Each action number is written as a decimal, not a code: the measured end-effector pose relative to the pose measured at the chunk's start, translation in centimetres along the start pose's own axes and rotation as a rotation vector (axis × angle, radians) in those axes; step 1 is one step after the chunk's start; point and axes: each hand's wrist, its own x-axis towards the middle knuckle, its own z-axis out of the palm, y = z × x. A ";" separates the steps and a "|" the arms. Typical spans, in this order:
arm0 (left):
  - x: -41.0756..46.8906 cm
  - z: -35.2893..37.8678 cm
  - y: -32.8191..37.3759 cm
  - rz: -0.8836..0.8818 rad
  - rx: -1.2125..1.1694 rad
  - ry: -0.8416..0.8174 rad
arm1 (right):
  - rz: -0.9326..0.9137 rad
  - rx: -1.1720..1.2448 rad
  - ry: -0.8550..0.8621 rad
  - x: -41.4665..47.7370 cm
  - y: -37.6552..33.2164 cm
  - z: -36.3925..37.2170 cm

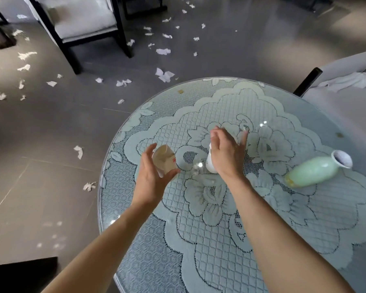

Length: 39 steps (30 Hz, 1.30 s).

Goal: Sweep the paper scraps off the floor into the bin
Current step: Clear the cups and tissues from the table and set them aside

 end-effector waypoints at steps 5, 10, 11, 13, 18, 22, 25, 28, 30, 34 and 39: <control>0.4 0.1 -0.3 0.002 -0.007 -0.008 | 0.021 -0.266 0.012 0.0 -0.2 -0.8; 0.3 0.4 -0.3 0.016 -0.004 -0.023 | 0.159 -0.129 -0.142 -1.2 0.3 -1.0; 0.3 0.5 -0.3 0.017 -0.004 -0.025 | 0.160 -0.060 -0.158 -1.4 0.5 -1.0; 0.3 0.6 -0.1 0.019 -0.005 -0.034 | 0.168 0.057 -0.163 -1.4 0.5 -1.4; 0.0 0.9 0.7 0.062 0.052 -0.050 | 0.210 0.069 -0.312 -2.5 0.6 -2.9; -0.9 1.3 2.2 0.116 0.061 -0.069 | 0.288 0.201 -0.164 -4.1 0.8 -5.5; -2.3 1.9 4.1 0.127 0.006 -0.099 | 0.296 0.232 -0.104 -5.0 0.7 -8.6; -3.8 2.7 6.1 0.129 -0.043 -0.161 | 0.277 0.204 -0.065 -6.6 0.6 -11.9; -5.0 3.3 6.9 0.160 -0.048 -0.217 | 0.300 0.179 -0.041 -8.5 0.9 -13.8; -8.0 4.9 8.7 0.271 -0.076 -0.348 | 0.423 0.155 0.034 -14.3 2.1 -17.0; -13.5 8.4 11.7 0.422 -0.113 -0.579 | 0.675 0.129 0.205 -24.1 3.9 -21.6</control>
